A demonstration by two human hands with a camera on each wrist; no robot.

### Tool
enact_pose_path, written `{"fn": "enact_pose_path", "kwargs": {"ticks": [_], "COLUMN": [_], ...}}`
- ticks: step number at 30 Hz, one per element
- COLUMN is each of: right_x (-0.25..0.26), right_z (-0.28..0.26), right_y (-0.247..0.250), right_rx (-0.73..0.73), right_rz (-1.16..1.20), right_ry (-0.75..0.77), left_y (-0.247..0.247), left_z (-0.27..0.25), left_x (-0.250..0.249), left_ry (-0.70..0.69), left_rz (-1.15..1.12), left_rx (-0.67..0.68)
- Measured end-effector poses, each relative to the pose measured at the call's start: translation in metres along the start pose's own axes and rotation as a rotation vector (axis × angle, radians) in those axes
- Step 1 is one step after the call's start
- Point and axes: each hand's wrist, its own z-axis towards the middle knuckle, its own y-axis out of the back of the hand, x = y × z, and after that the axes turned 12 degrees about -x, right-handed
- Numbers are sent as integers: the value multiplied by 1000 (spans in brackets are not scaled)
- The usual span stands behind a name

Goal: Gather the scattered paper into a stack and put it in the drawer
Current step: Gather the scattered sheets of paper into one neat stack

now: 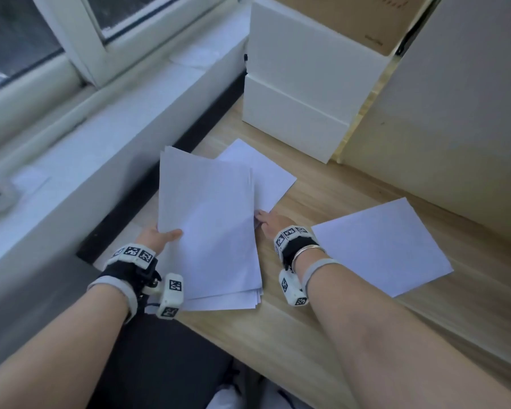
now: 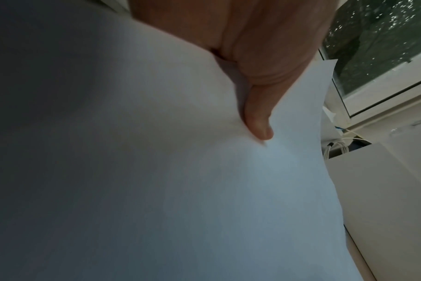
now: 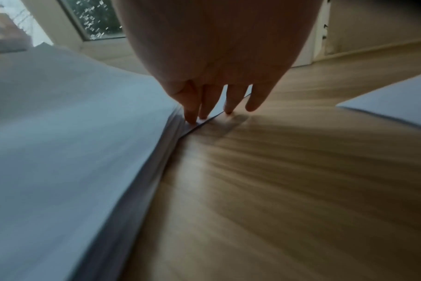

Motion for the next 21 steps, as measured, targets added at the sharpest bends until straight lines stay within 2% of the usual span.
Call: {"fn": "enact_pose_path", "kwargs": {"ticks": [4, 11, 21], "right_x": [-26, -95, -153], "right_z": [-11, -45, -81], "right_y": [13, 31, 42], "right_rx": [39, -37, -122], "right_rz": [-147, -238, -144], "right_ry": [-51, -209, -466], "left_y": [-10, -41, -85], "left_z": [-4, -18, -38], "left_x": [-6, -30, -55], "left_ry": [10, -76, -123], "left_rz": [-10, 42, 94], "left_rx": [29, 120, 205]}}
